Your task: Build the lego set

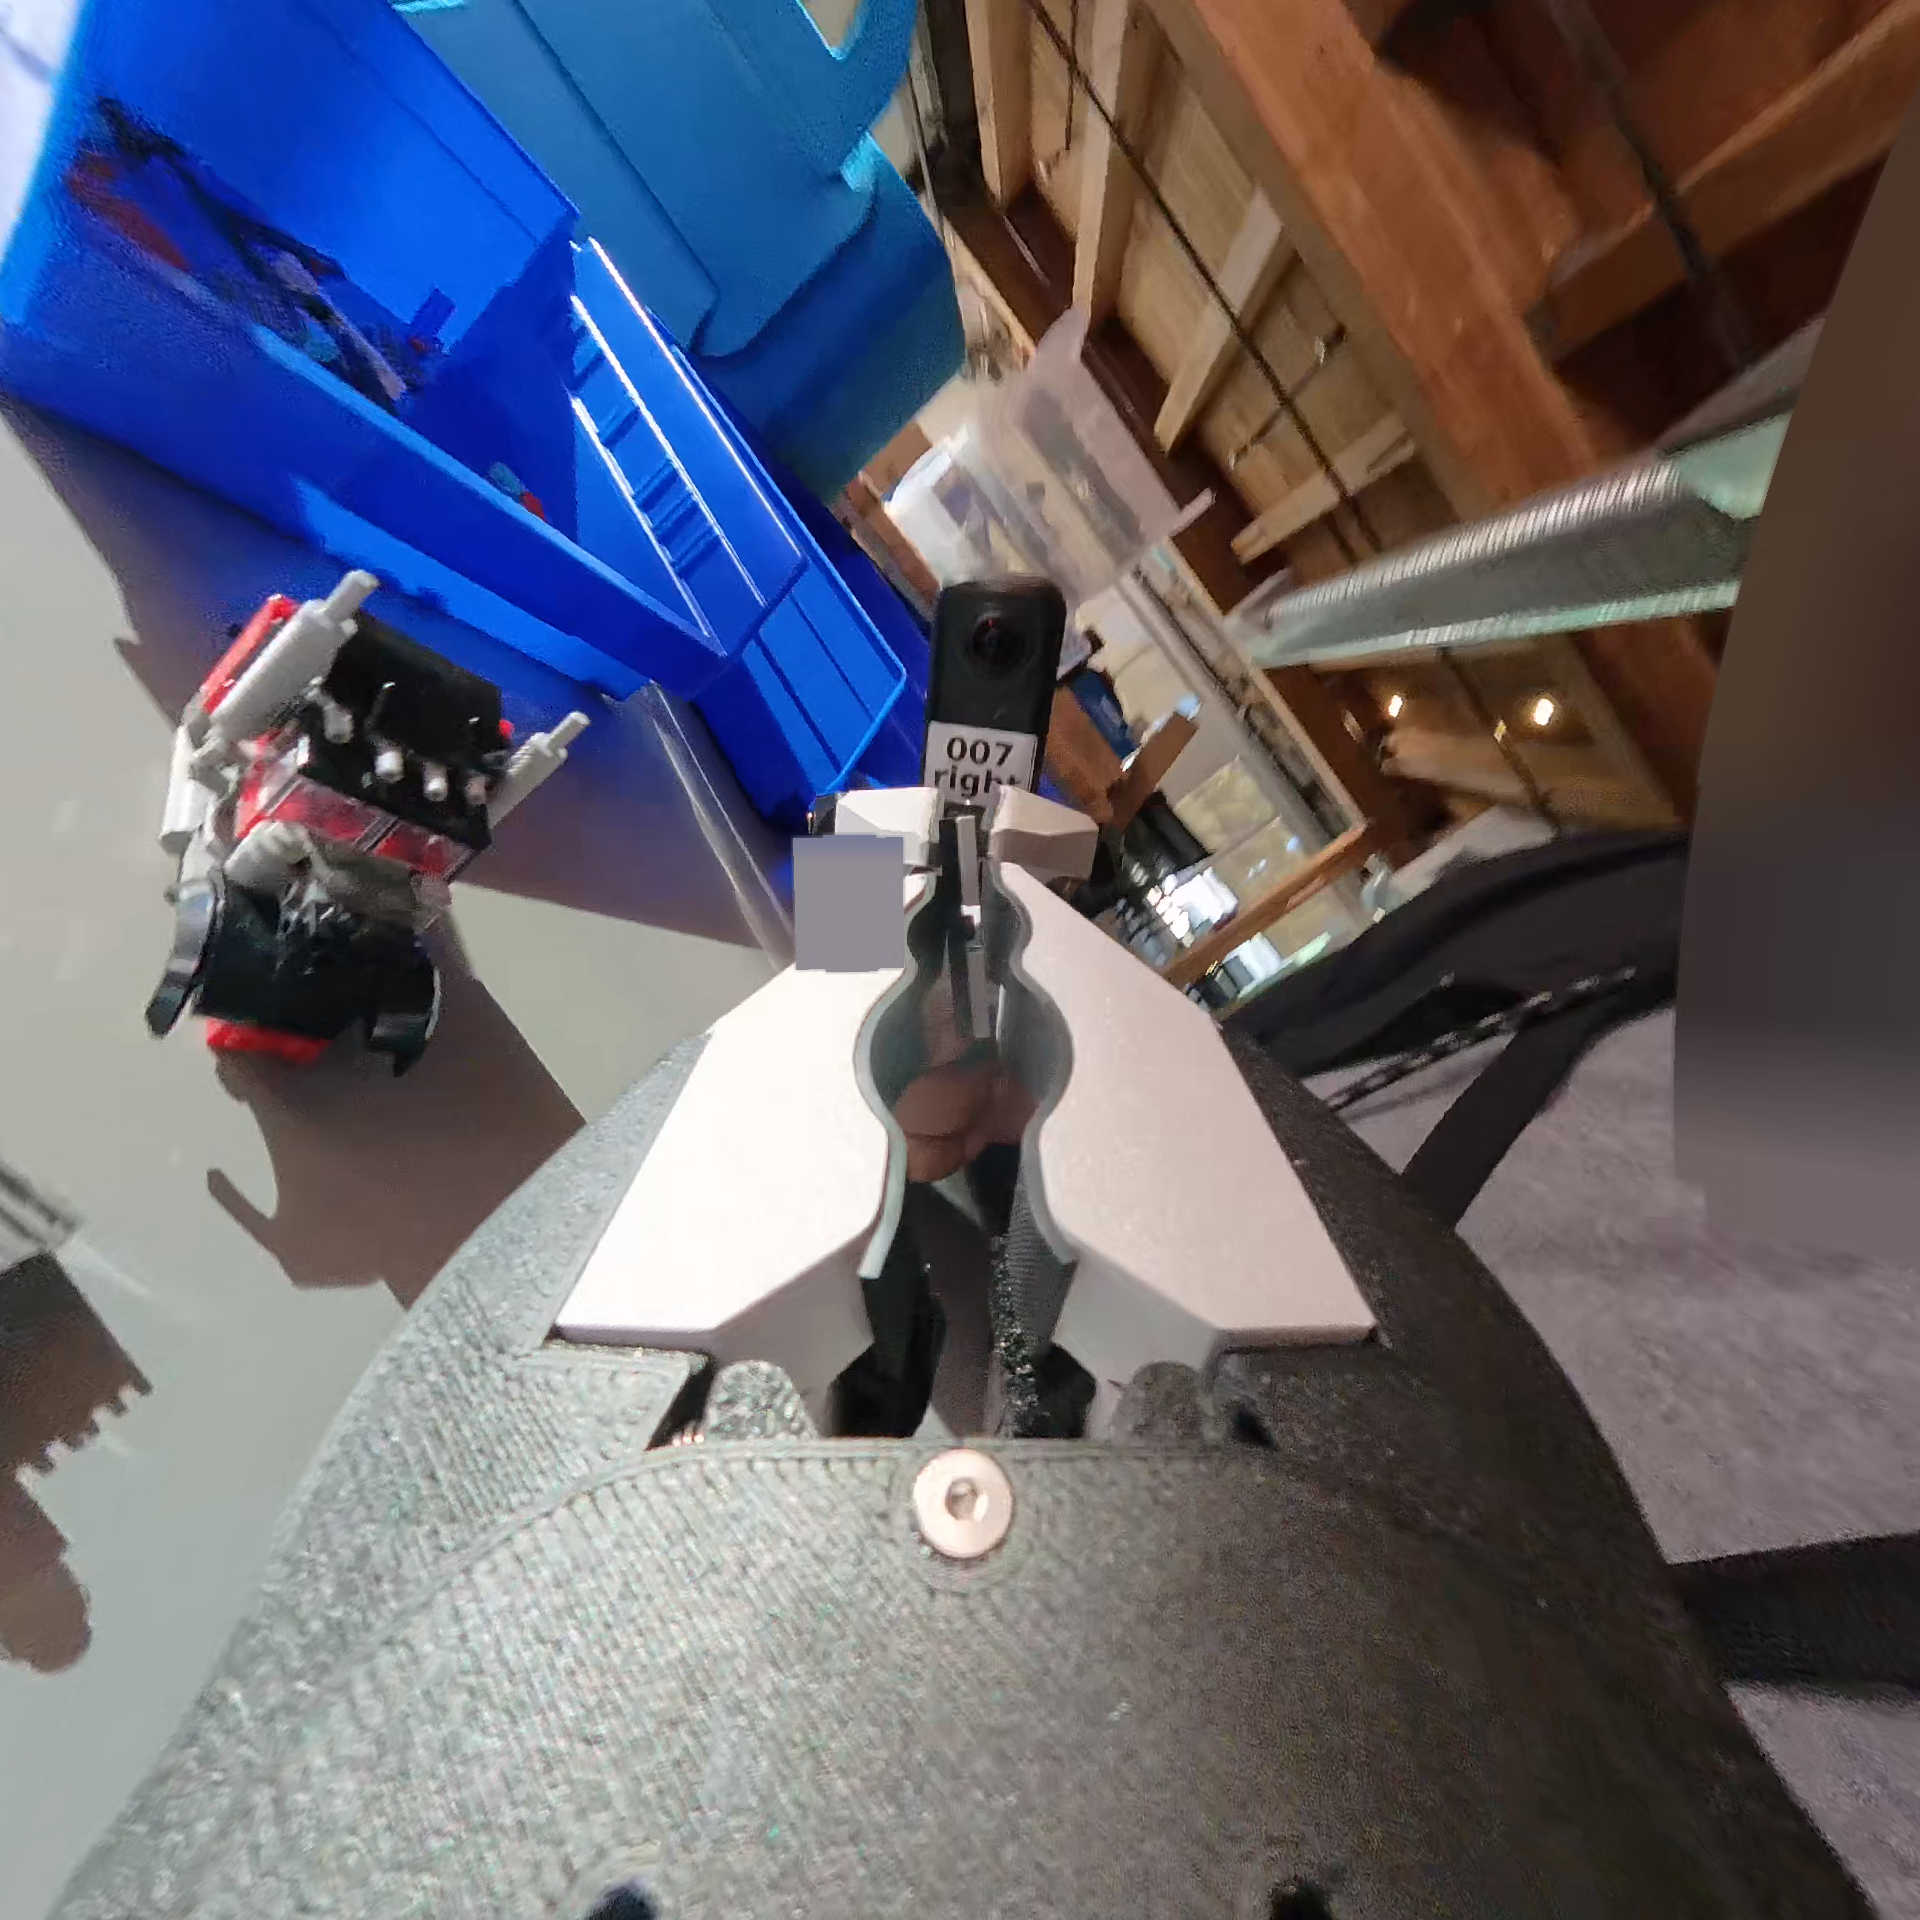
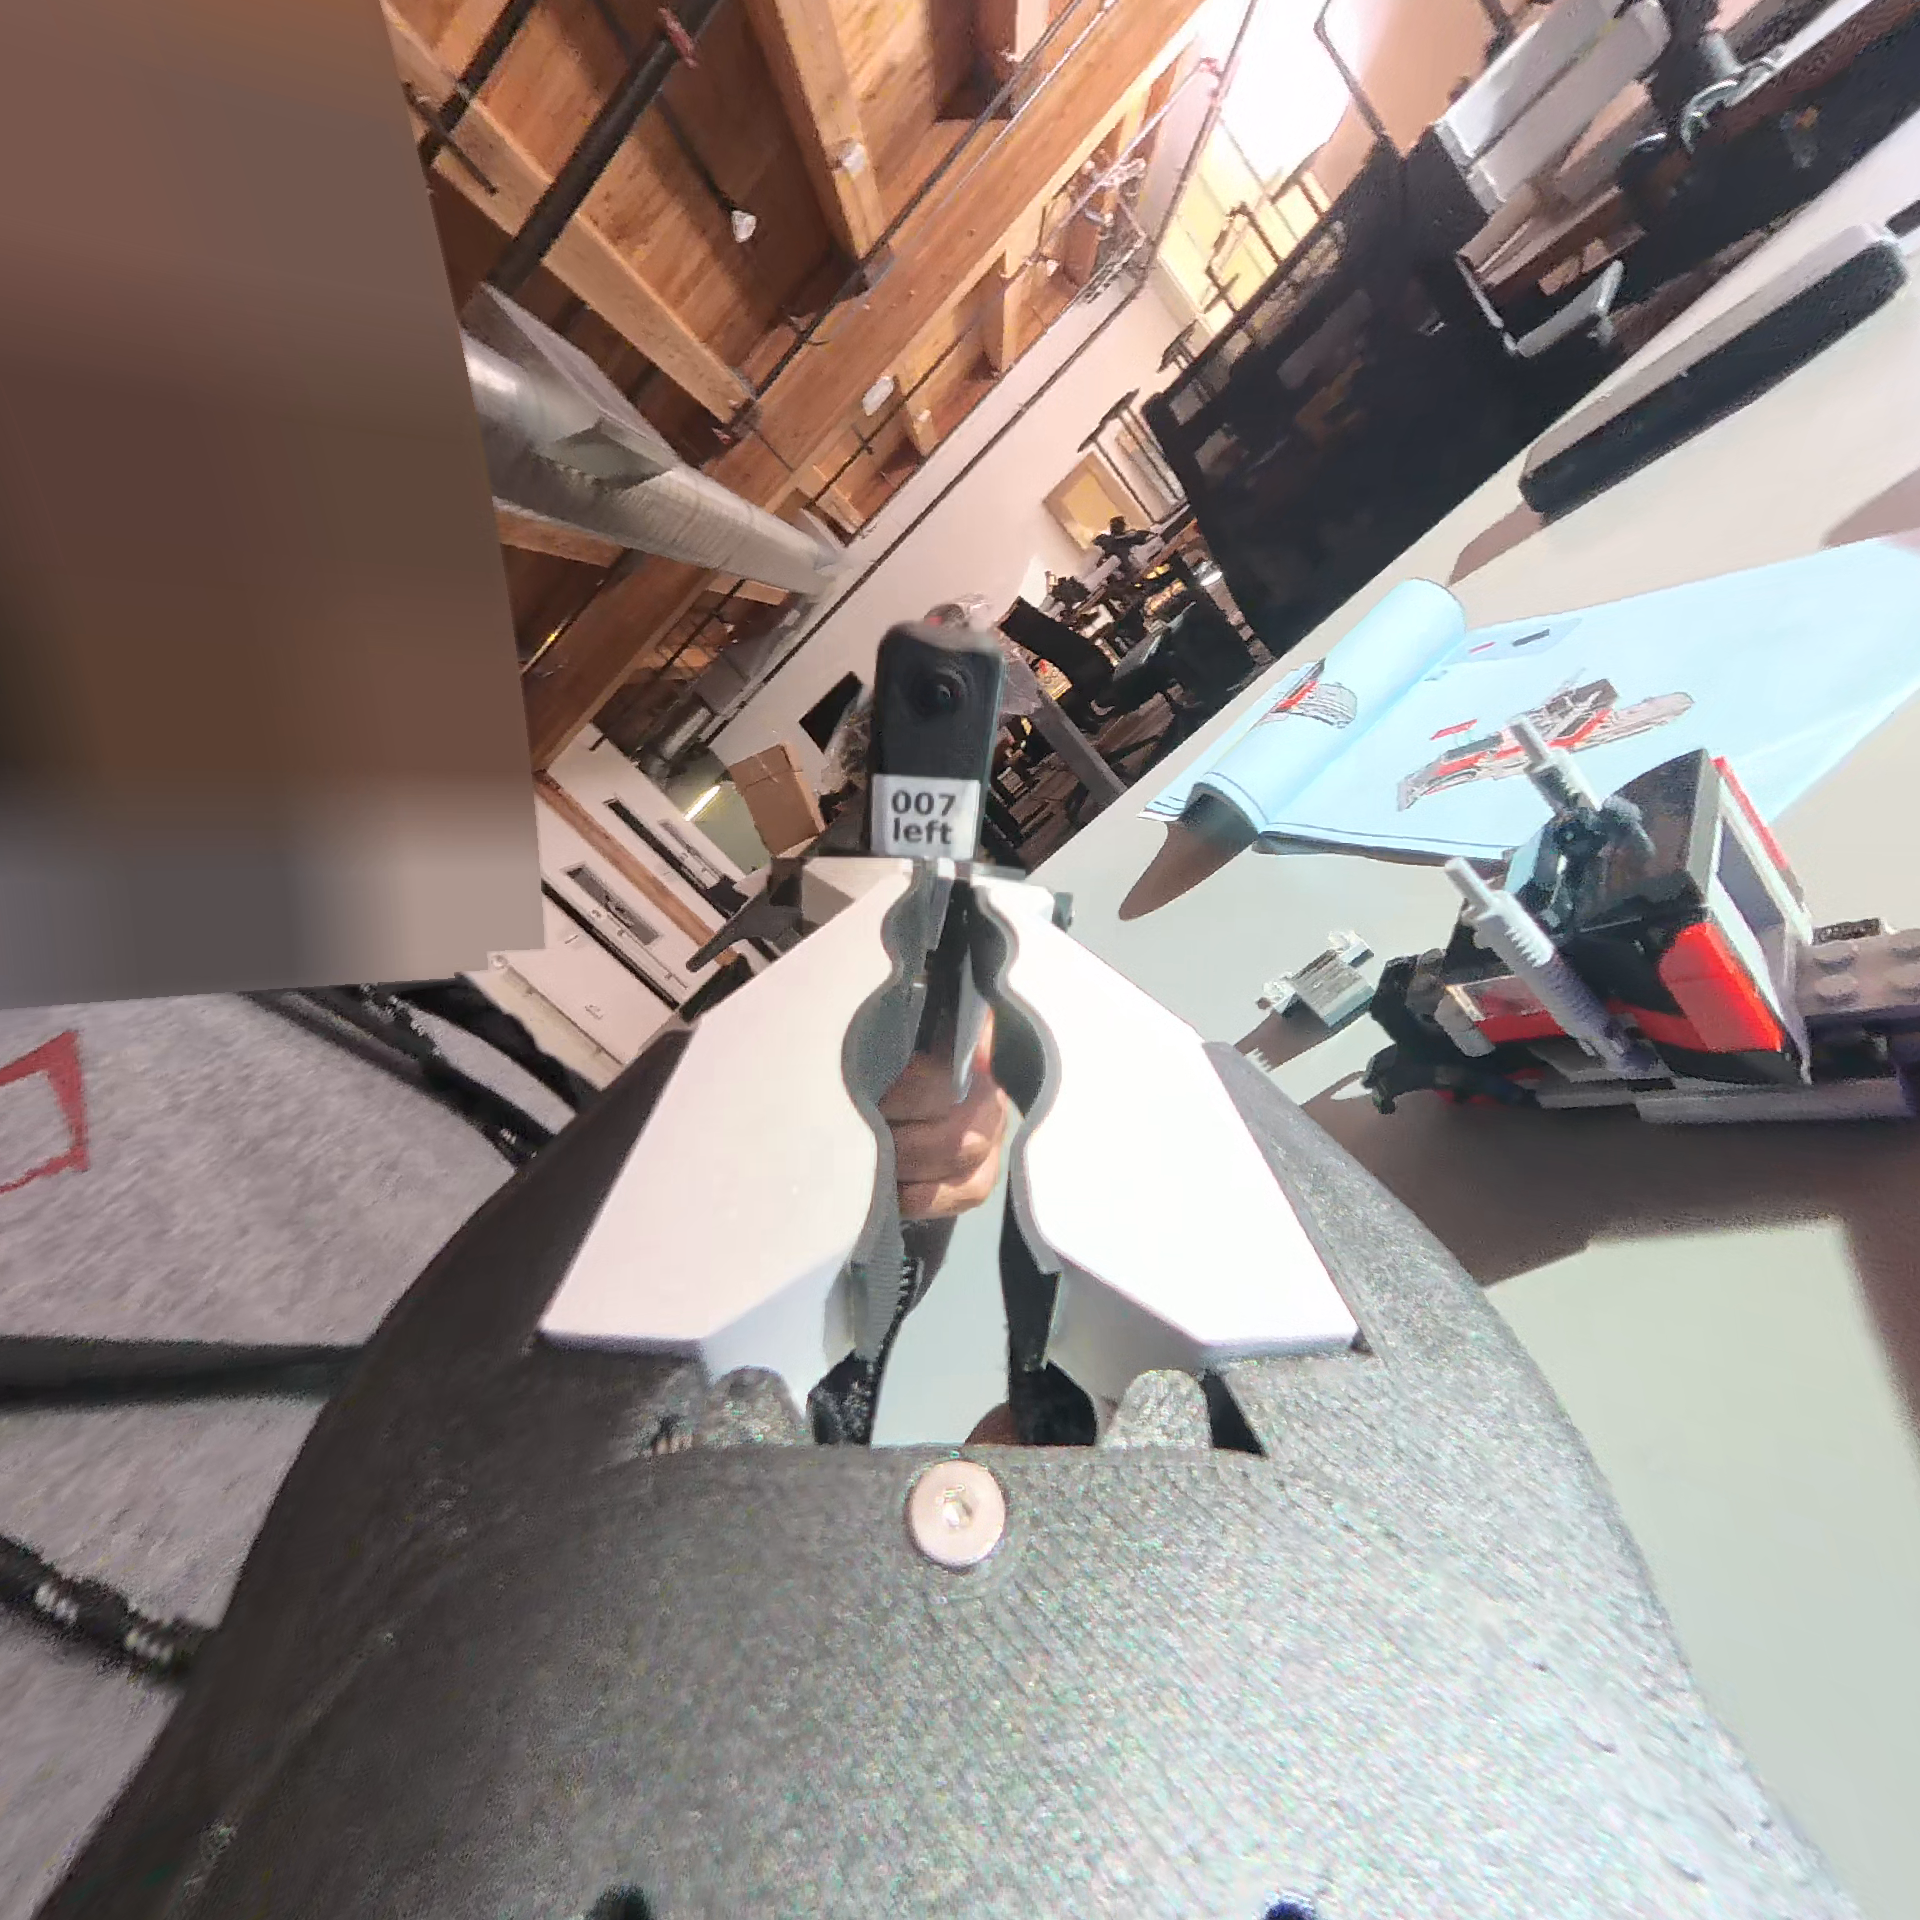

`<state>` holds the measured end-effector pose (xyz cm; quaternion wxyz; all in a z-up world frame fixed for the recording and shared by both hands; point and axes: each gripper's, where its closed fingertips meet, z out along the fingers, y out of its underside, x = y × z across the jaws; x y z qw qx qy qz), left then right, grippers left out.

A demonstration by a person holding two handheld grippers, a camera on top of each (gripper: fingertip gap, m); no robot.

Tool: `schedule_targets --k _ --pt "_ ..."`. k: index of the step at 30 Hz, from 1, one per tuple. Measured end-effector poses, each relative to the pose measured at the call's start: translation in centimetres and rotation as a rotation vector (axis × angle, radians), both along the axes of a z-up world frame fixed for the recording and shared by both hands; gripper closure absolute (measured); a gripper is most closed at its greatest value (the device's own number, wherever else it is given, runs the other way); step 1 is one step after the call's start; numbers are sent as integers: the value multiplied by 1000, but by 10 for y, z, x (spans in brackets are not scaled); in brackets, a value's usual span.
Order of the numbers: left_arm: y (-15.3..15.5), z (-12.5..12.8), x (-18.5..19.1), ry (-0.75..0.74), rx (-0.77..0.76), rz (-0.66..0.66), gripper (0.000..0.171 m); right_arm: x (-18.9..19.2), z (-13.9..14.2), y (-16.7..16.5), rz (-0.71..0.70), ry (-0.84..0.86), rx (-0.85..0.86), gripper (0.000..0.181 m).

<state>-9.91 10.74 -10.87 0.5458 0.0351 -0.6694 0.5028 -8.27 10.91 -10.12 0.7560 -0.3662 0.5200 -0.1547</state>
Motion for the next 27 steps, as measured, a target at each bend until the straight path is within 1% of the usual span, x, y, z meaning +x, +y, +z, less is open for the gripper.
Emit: schedule_targets --k 3,5,7,12,15,19,22,24,27 --pt "-3 0 23 172 49 118 165 7 0 -4 -17 6 22 158" --pt "-3 -1 35 284 76 196 165 11 -2 -4 -40 12 -3 155" --pt "-2 -4 40 359 97 265 165 15 -3 -3 -85 14 -83 154" --pt "3 -1 48 517 93 413 166 19 -7 8 -219 16 -374 149" --pt "5 -1 52 564 92 475 166 19 -7 12 -283 18 -498 149" --pt "8 -2 59 597 89 540 166 26 -17 20 -337 84 -698 148" --pt "8 -7 67 609 97 590 166 35 -26 20 -369 146 -790 149" --pt "9 -10 70 615 105 592 166 41 -31 19 -384 183 -821 158" --pt "11 -14 80 612 98 588 166 51 -32 24 -362 181 -826 173"
